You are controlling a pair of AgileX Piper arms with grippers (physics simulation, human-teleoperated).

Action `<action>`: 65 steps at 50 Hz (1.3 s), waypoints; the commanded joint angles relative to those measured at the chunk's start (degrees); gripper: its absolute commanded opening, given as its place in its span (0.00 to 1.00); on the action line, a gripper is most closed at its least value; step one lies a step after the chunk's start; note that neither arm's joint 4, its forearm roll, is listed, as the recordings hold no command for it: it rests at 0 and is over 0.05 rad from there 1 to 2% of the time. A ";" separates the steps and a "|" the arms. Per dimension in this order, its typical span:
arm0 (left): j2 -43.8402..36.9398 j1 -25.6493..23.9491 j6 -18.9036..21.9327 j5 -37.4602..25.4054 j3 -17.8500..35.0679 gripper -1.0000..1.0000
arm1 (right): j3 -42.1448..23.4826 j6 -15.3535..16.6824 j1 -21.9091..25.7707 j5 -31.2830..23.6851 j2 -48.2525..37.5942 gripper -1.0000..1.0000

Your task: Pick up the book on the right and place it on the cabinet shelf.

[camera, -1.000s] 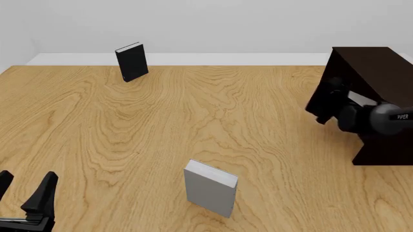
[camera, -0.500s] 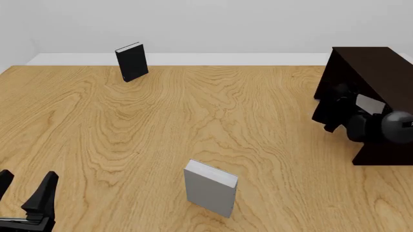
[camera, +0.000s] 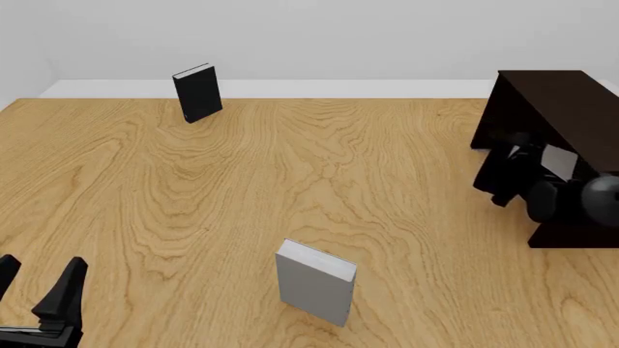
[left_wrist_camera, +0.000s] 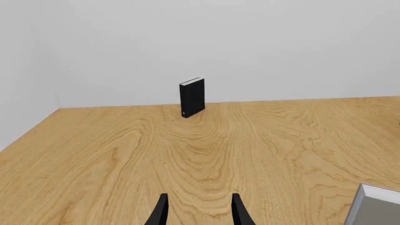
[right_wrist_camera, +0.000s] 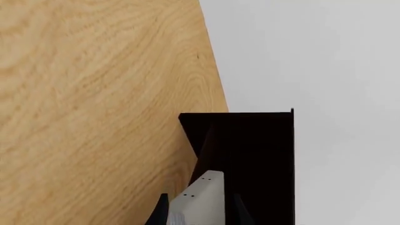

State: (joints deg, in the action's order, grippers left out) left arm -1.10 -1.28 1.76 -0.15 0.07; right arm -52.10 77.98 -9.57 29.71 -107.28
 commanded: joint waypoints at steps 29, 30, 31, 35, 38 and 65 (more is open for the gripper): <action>0.56 -0.04 -0.15 -0.42 0.01 1.00 | 3.24 -0.17 -5.63 0.42 0.85 1.00; 0.70 -0.03 -0.17 -0.57 0.00 1.00 | 3.42 -0.35 -5.66 0.40 1.03 1.00; 0.75 -0.04 -0.14 -0.60 0.00 1.00 | 3.58 -0.29 -5.64 0.47 1.03 1.00; 0.77 -0.12 -0.02 -0.57 0.00 1.00 | 4.36 -0.38 -5.84 0.70 1.34 1.00; 0.83 -0.11 -0.07 -0.66 0.00 1.00 | 4.91 -0.21 -6.11 0.91 1.67 1.00; 0.89 -0.34 0.12 -0.58 0.01 1.00 | 9.43 0.10 -8.26 2.57 4.03 1.00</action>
State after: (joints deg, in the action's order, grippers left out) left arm -0.24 -1.57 1.85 -0.75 0.07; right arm -45.22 78.07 -14.50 32.10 -103.92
